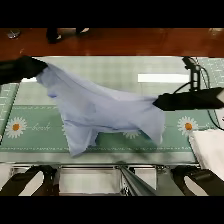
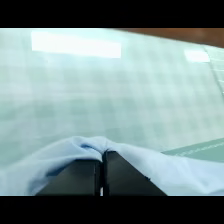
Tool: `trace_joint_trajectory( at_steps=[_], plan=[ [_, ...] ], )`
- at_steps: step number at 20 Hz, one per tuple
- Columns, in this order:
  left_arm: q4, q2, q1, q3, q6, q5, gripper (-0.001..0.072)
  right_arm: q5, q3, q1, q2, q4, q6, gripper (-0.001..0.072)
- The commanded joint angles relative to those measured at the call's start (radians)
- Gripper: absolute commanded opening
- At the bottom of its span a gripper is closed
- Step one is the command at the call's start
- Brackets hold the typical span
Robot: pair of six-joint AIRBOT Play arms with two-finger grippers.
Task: Fold the shirts.
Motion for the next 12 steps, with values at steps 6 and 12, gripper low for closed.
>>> trace_joint_trajectory(
  at_steps=[6,12],
  plan=[
    [-0.075,-0.328,-0.153,-0.059,0.002,0.317,0.0026,-0.286,0.247,-0.116,-0.620,0.252,-0.033,0.0041],
    [-0.033,-0.338,-0.031,0.009,-0.018,0.068,0.0701,0.171,0.564,-0.299,-0.763,0.405,-0.196,0.0630]
  ],
)
